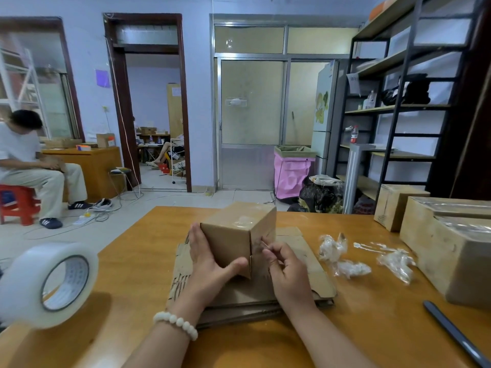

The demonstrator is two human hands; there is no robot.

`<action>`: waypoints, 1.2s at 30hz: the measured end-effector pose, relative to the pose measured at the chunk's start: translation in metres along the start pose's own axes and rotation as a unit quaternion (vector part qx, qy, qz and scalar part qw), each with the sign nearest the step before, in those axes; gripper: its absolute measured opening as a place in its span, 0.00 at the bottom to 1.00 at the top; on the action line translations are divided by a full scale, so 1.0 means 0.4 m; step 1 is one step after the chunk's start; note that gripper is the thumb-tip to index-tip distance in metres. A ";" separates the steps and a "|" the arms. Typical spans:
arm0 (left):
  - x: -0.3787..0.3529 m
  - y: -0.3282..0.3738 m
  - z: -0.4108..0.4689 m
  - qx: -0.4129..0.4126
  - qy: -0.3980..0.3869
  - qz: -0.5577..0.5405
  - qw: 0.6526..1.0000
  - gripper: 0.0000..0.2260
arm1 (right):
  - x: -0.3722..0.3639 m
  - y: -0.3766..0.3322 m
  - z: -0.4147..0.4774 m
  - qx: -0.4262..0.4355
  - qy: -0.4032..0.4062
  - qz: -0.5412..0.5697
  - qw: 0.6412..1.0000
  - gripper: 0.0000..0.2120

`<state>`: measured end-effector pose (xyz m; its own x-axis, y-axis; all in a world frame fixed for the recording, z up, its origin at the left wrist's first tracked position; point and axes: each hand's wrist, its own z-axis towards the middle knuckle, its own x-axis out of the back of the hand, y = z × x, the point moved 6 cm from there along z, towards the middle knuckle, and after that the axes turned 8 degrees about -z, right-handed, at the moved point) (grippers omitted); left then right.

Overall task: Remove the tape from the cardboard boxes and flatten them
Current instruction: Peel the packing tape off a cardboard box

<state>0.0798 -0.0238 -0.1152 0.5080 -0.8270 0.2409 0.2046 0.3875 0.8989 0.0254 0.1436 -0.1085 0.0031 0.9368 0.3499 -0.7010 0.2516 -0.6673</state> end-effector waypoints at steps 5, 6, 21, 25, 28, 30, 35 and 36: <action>-0.014 0.000 0.001 0.010 0.005 0.090 0.996 0.68 | 0.007 0.014 0.001 -0.016 0.019 -0.006 1.000 0.03; -0.016 0.003 -0.001 0.009 0.002 0.087 0.996 0.67 | 0.004 0.018 0.001 -0.017 0.016 -0.006 1.000 0.03; -0.004 -0.003 0.005 -0.001 0.006 0.048 0.999 0.60 | -0.006 0.005 -0.002 -0.082 -0.014 0.087 0.993 0.08; -0.003 -0.007 0.004 0.004 0.010 0.045 0.999 0.61 | 0.004 0.012 -0.002 -0.083 -0.006 0.130 0.988 0.13; -0.008 -0.008 -0.001 -0.006 0.003 0.060 0.998 0.61 | -0.001 0.005 -0.003 -0.042 -0.031 0.090 0.995 0.26; -0.017 -0.006 -0.004 -0.024 -0.008 0.074 0.997 0.62 | -0.010 -0.003 -0.006 -0.011 -0.035 0.012 0.999 0.29; -0.020 -0.006 -0.003 -0.028 -0.008 0.083 0.996 0.63 | -0.015 0.005 0.004 -0.008 -0.031 -0.018 0.999 0.14; -0.019 -0.006 -0.002 -0.027 -0.008 0.079 0.996 0.63 | -0.016 0.005 0.007 -0.015 -0.040 -0.011 0.999 0.09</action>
<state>0.0760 -0.0181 -0.1195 0.5243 -0.7596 0.3849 0.1676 0.5352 0.8280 0.0220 0.1372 -0.1102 -0.0397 0.9084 0.4161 -0.6797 0.2807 -0.6776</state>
